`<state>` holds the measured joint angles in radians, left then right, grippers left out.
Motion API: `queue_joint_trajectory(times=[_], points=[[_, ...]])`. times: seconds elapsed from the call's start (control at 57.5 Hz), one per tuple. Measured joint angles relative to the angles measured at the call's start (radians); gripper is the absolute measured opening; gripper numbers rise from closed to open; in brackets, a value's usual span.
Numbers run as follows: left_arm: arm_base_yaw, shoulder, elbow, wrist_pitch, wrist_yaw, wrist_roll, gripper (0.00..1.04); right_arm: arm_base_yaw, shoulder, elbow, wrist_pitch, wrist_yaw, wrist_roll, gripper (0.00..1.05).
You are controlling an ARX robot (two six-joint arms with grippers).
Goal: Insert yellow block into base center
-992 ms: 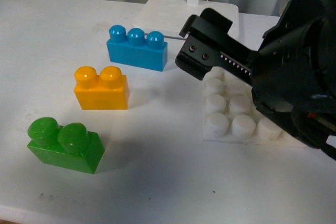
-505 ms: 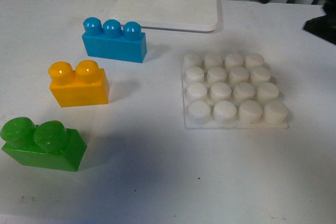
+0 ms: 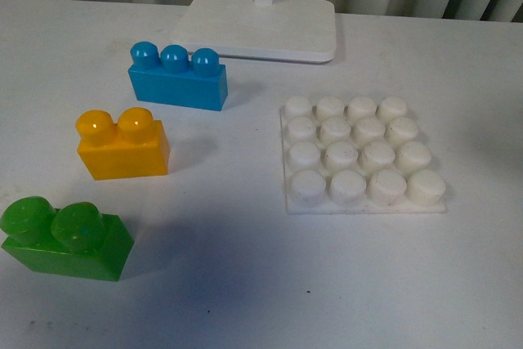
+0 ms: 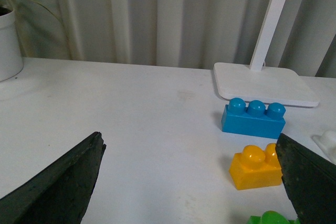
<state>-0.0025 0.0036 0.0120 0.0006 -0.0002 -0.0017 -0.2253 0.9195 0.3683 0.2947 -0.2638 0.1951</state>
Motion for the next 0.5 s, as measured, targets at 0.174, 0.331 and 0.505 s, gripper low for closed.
queue_joint_trajectory(times=[0.174, 0.331, 0.505], points=[[0.0, 0.0, 0.0, 0.0, 0.0, 0.0, 0.98, -0.16, -0.207, -0.083, -0.042, -0.077, -0.015, 0.96], [0.0, 0.0, 0.0, 0.0, 0.0, 0.0, 0.98, -0.202, -0.253, -0.097, -0.056, -0.057, -0.016, 0.96], [0.0, 0.0, 0.0, 0.0, 0.0, 0.0, 0.98, -0.109, -0.35, -0.227, 0.126, -0.055, -0.163, 0.58]])
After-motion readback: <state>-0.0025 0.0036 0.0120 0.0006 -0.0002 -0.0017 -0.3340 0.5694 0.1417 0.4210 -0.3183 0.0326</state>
